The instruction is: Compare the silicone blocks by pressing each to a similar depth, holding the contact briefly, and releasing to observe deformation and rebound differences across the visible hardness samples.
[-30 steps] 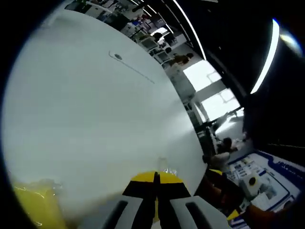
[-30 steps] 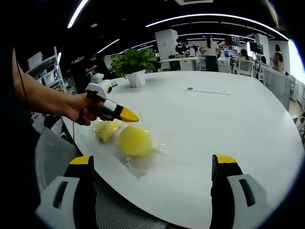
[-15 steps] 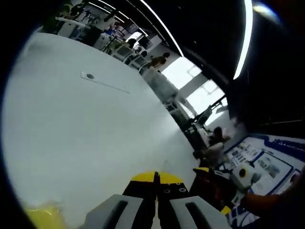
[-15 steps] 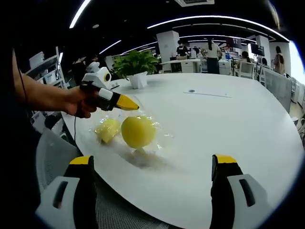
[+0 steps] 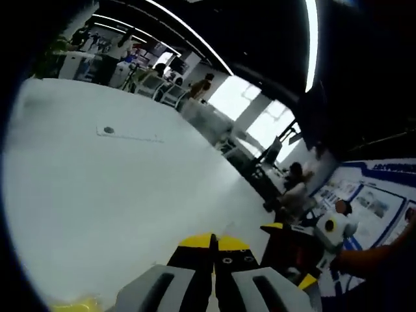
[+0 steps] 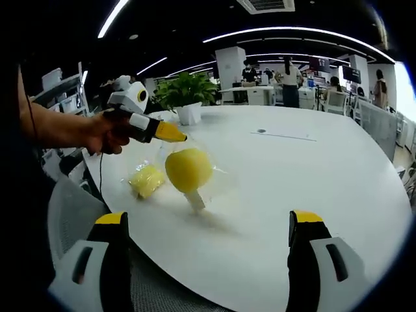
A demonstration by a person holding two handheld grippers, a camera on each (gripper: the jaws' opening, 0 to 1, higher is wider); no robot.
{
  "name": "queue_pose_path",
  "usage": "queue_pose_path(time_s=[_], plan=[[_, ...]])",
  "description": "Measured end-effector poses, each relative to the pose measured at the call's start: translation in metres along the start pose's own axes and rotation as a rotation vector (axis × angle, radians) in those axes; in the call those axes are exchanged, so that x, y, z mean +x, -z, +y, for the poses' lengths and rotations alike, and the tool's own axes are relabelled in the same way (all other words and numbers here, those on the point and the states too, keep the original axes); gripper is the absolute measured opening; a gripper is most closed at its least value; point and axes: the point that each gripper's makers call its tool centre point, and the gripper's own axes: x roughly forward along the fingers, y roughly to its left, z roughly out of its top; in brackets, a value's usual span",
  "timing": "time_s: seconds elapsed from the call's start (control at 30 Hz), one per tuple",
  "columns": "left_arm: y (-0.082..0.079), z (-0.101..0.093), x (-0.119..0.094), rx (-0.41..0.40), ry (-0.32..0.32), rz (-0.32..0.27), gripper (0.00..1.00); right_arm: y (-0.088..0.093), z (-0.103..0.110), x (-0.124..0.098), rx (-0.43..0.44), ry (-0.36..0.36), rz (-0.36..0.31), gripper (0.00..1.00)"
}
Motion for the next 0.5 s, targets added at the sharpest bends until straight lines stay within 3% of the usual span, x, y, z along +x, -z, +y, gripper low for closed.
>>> queue_pose_path(time_s=[0.33,0.5], plan=[[-0.037,-0.026,-0.021,0.05,0.037,-0.072,0.0,-0.024,-0.006,0.003,-0.005,0.007,-0.072,0.96],[-0.061,-0.043,-0.035,0.077,0.058,-0.108,0.0,-0.045,-0.007,0.005,-0.017,-0.004,-0.129,0.96]])
